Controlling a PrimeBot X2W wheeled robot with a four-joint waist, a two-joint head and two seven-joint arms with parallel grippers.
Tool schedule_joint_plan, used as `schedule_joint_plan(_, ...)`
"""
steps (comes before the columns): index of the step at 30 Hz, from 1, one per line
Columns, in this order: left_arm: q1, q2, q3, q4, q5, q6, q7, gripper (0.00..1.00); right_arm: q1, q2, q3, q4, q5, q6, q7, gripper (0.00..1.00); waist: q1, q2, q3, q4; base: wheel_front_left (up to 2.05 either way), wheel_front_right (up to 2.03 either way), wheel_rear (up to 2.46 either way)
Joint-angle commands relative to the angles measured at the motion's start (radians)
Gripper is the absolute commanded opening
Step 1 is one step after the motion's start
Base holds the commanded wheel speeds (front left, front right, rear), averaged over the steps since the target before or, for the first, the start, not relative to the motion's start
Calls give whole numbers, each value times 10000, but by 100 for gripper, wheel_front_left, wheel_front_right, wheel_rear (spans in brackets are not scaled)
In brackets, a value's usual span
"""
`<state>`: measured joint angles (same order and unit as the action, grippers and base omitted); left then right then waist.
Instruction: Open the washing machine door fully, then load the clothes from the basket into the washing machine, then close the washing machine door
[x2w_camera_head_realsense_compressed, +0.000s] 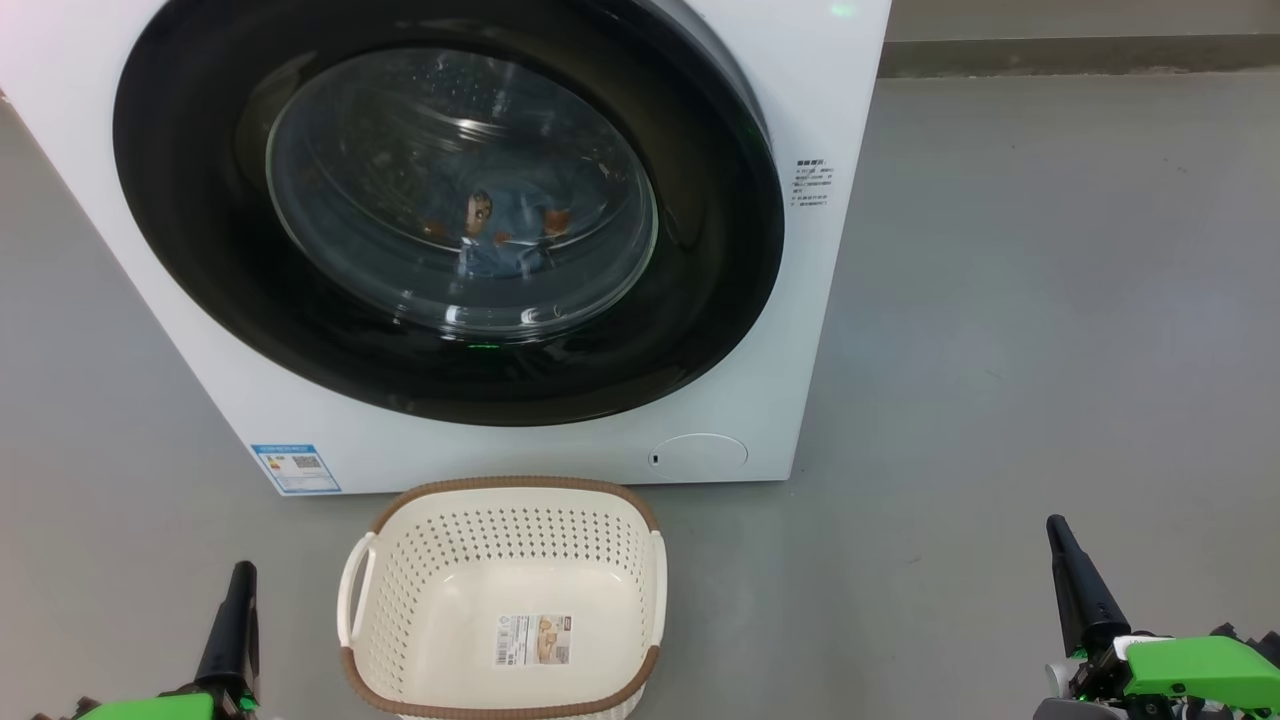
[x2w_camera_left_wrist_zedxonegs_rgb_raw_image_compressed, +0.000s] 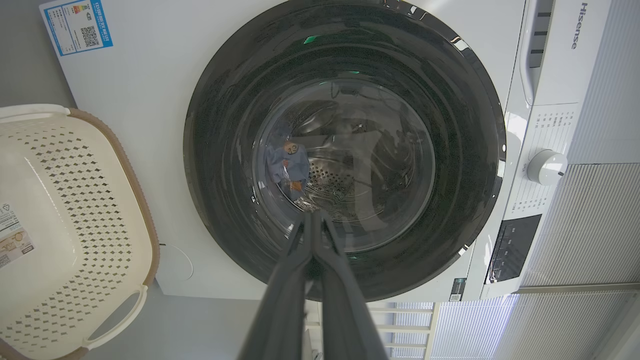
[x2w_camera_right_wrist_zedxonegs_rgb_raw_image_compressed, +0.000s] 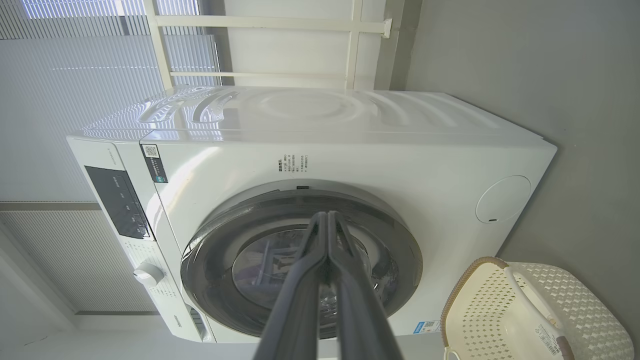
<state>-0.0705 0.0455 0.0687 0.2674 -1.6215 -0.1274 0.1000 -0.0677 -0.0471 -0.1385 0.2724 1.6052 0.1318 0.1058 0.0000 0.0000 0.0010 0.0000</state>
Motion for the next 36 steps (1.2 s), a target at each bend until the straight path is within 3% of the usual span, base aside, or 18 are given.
schedule_joint_plan(1, -421, 123, 358, -181, 51, -33, 56, 0, -458, -32, 231, -230, 20, -11, 85, 0, 0, 0, 0, 0, 0, 0, 0)
schedule_joint_plan(36, -424, 103, 386, -180, 75, -33, 79, 0, -458, -32, 231, -230, 20, -11, 86, 0, 0, 0, 0, 0, 0, 0, 0)
